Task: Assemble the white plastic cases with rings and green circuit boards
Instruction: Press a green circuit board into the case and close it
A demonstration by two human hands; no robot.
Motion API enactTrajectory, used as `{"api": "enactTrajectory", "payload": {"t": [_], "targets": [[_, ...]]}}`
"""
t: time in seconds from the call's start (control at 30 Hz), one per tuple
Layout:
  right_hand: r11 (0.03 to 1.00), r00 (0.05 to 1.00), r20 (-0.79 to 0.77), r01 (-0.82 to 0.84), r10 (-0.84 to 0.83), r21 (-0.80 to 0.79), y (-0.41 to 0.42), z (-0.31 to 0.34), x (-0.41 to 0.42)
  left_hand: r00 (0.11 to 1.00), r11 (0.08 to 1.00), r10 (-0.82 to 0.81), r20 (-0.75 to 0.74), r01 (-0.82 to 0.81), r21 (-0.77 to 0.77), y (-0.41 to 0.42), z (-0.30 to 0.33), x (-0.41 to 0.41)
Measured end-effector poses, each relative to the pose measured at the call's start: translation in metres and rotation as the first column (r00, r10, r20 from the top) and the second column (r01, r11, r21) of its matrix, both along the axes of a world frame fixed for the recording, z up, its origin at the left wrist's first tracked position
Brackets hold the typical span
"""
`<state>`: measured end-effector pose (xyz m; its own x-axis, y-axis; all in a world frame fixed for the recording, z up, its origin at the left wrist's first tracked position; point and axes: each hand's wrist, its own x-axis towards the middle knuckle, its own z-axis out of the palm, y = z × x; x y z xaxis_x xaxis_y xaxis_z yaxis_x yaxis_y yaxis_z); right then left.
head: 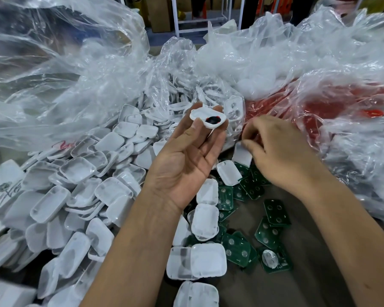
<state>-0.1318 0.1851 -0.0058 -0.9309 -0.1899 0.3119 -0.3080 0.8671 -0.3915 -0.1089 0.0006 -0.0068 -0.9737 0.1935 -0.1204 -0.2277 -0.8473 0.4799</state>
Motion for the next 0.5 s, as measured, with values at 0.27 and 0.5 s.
{"api": "enactTrajectory", "payload": {"t": [0.27, 0.5], "targets": [[0.451, 0.976, -0.081, -0.167, 0.203, -0.877, 0.0035, 0.0059, 0.0008, 1.000, 0.999, 0.031, -0.001, -0.031, -0.034, -0.0007, -0.0016, -0.0008], [0.348, 0.943, -0.149, -0.252, 0.297, -0.903, 0.0002, 0.0090, 0.0050, 0.999, 0.998, 0.032, -0.013, -0.032, -0.047, -0.0004, -0.0025, -0.0014]]}}
